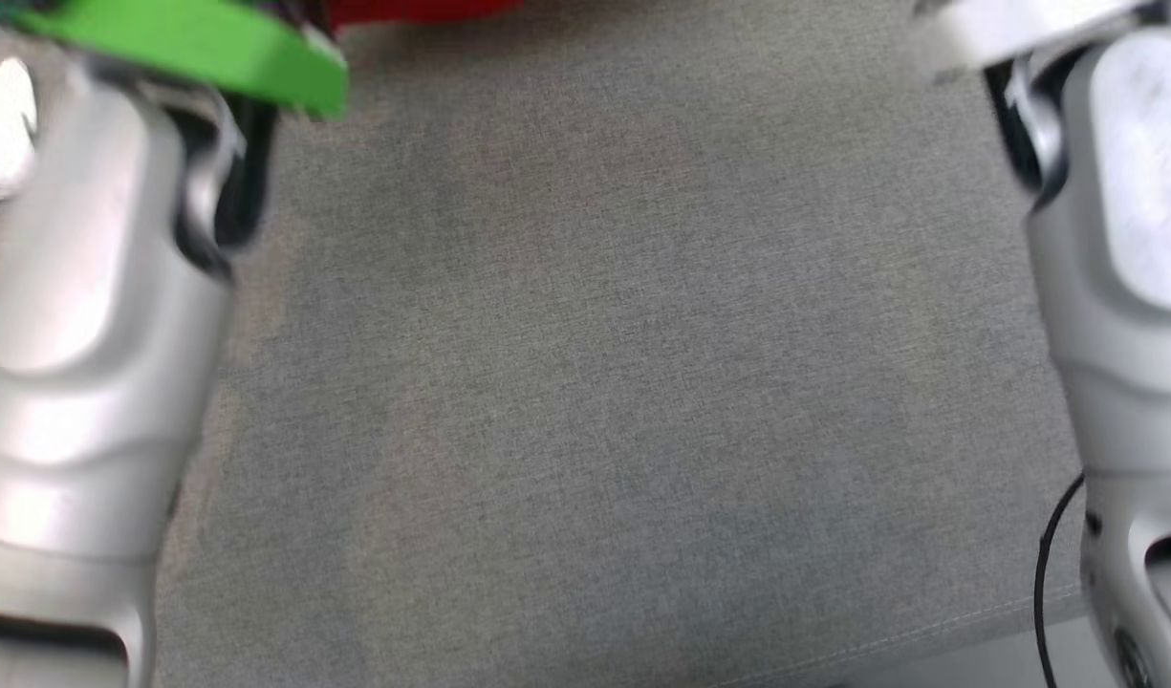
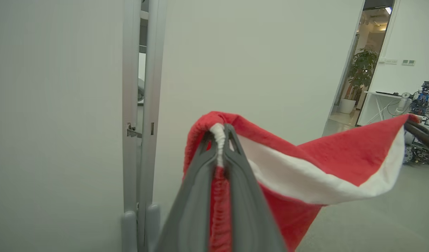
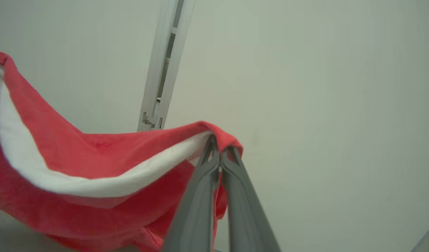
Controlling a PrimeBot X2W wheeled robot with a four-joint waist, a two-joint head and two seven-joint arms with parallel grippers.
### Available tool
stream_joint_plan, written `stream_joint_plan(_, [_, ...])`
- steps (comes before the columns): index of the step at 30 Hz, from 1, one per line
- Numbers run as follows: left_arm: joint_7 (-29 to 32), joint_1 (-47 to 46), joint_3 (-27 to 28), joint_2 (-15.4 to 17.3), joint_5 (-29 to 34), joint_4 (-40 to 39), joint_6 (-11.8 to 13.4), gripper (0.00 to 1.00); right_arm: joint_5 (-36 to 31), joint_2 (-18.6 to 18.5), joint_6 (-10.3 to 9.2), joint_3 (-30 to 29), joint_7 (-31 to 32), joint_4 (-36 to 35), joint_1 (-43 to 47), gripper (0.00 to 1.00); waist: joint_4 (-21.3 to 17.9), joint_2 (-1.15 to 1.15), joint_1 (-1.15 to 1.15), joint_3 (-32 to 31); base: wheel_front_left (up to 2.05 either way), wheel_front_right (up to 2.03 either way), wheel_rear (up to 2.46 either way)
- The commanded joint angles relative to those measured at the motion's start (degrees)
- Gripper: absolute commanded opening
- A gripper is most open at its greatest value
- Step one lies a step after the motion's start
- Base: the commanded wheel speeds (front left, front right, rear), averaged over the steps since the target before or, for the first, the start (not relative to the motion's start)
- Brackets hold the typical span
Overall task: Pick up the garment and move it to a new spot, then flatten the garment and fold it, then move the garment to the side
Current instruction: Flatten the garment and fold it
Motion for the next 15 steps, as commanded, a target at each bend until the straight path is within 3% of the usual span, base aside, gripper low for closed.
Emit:
stream_joint_plan(1, [-0.6, 2.4, -0.9, 0.2, -1.2, 0.0, -0.1, 0.0, 0.7, -0.2, -0.08, 0.1, -0.4, -0.1, 2.5, 0.0, 0.3, 0.0, -0.02, 0.2, 0.0, 0.0, 0.0])
stream_joint_plan(6, [-1.3, 12.8, -0.6, -1.1, -3.7, -3.6, -0.1, 0.0, 2.3, -1.5, -0.08, 0.3, -0.5, -3.7, 12.9, 0.0, 1.5, 0.0, -0.02, -1.3, 0.0, 0.0, 0.0])
stream_joint_plan(15, [-1.2, 35.1, 1.7, -3.2, -0.8, -15.8, -0.2, 0.0, 4.3, -0.8, -0.08, -0.6, -0.6, -15.0, 33.4, 0.0, 1.8, 0.0, -0.02, -7.6, 0.0, 0.0, 0.0])
